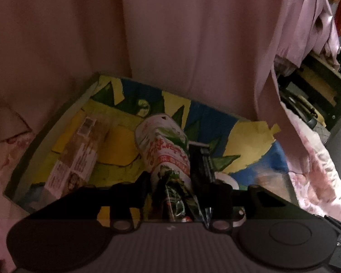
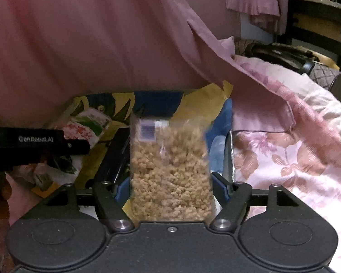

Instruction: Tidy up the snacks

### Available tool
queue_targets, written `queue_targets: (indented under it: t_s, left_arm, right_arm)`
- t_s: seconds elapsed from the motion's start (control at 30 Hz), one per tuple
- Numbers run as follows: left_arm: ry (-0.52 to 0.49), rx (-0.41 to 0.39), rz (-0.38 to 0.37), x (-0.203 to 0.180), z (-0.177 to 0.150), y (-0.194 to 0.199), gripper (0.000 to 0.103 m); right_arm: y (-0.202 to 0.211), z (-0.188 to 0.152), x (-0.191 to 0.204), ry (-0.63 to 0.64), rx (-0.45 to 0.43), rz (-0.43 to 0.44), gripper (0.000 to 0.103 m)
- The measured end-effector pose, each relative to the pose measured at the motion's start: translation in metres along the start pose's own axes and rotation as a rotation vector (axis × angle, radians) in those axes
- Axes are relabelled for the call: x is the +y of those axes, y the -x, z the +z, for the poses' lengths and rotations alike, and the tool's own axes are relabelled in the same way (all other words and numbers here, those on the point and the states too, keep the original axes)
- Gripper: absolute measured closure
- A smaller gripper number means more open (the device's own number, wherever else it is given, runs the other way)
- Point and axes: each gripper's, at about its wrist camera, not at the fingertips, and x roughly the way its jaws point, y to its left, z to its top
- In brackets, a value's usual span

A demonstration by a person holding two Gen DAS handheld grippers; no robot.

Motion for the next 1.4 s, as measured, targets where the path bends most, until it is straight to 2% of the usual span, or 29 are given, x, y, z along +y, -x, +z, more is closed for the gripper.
queue_targets:
  t_s: [0.17,0.2,0.33,0.5,0.63,0.77,1.0,1.17,1.4]
  left_arm:
    - [0.012,0.021,0.026,0.003,-0.002,0.0,0.043]
    - [0.011,0.02,0.035,0.003,-0.001,0.002,0.036]
    - [0.034,-0.003,0.042,0.004,0.004,0.019,0.02]
    - [0.061,-0.074,0.038,0.002,0.009,0.06,0.011]
    - [0.032,-0.181,0.063,-0.005,0.006,0.105,0.002]
    - [-0.014,-0.274,0.077,-0.012,-0.005,0.153,0.0]
    - [-0.039,-0.362,0.074,-0.018,-0.039,0.224,0.0]
    - [-0.055,-0.402,0.082,-0.014,-0.073,0.263,0.0]
    - [-0.102,-0.39,0.115,-0.008,-0.123,0.293,0.0]
  right_arm:
    - [-0.001,-0.001,0.004,0.015,-0.003,0.005,0.026]
    - [0.001,-0.001,0.005,0.008,-0.006,0.006,0.023]
    - [0.013,0.003,0.007,-0.003,-0.045,0.0,0.016]
    - [0.048,0.009,0.005,-0.049,-0.132,-0.006,0.008]
    - [0.092,0.011,0.005,-0.055,-0.235,0.004,0.004]
    - [0.143,0.008,0.009,-0.01,-0.345,0.004,0.003]
    - [0.223,-0.022,0.016,0.034,-0.497,0.014,0.001]
    - [0.262,-0.049,0.022,0.051,-0.522,0.015,0.001]
    - [0.298,-0.084,0.025,-0.018,-0.496,0.019,0.001]
